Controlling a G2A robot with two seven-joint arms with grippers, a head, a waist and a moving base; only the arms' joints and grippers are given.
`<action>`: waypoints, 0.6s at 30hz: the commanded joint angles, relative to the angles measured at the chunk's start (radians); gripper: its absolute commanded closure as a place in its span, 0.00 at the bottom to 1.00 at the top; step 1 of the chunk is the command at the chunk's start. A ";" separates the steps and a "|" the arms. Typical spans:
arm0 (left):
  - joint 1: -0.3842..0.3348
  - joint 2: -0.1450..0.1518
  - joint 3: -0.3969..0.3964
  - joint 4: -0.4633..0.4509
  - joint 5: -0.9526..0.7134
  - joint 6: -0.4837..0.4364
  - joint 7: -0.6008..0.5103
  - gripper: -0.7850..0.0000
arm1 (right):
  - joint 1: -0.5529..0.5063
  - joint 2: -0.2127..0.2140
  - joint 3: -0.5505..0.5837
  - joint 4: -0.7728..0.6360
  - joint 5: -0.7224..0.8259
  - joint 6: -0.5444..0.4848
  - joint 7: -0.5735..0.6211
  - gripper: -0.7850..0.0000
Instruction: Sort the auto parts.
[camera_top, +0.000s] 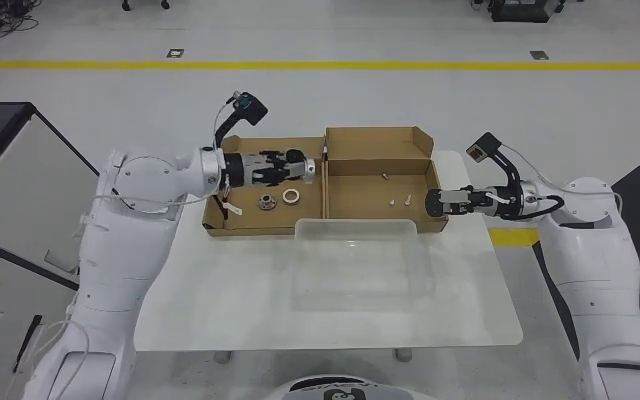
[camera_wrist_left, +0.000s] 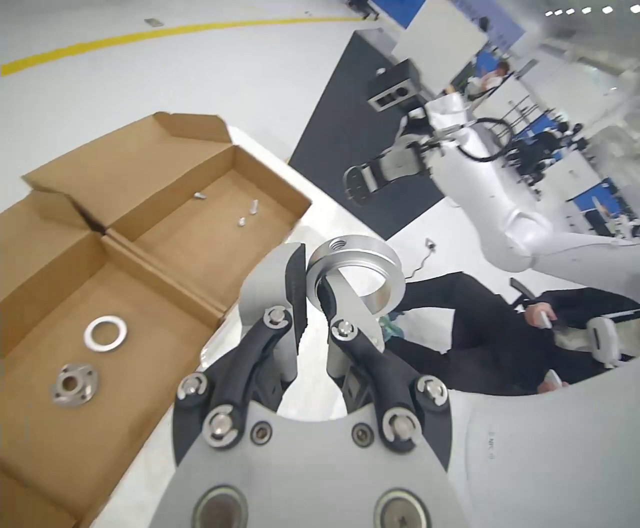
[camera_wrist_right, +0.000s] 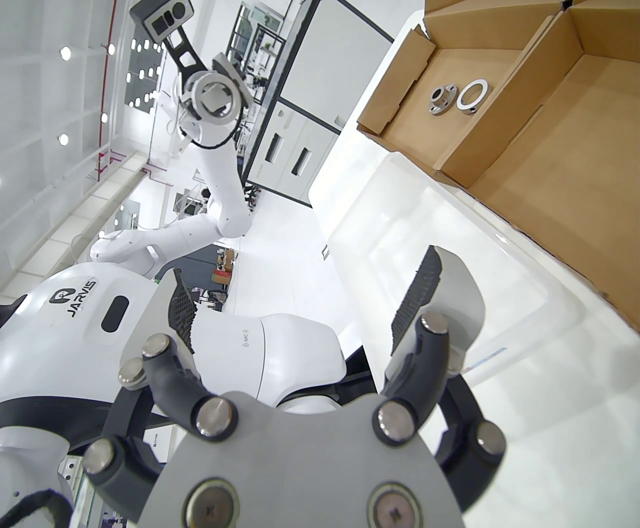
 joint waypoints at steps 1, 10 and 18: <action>-0.014 0.003 0.015 0.014 0.080 -0.002 -0.006 1.00 | 0.000 0.000 0.000 0.000 0.001 0.000 0.000 0.00; -0.098 0.008 0.086 0.113 0.333 0.012 0.017 1.00 | 0.000 0.000 0.000 0.000 0.001 0.000 0.000 0.00; -0.110 0.011 0.106 0.120 0.418 0.044 0.021 1.00 | 0.000 0.000 0.000 0.000 0.001 0.000 0.000 0.00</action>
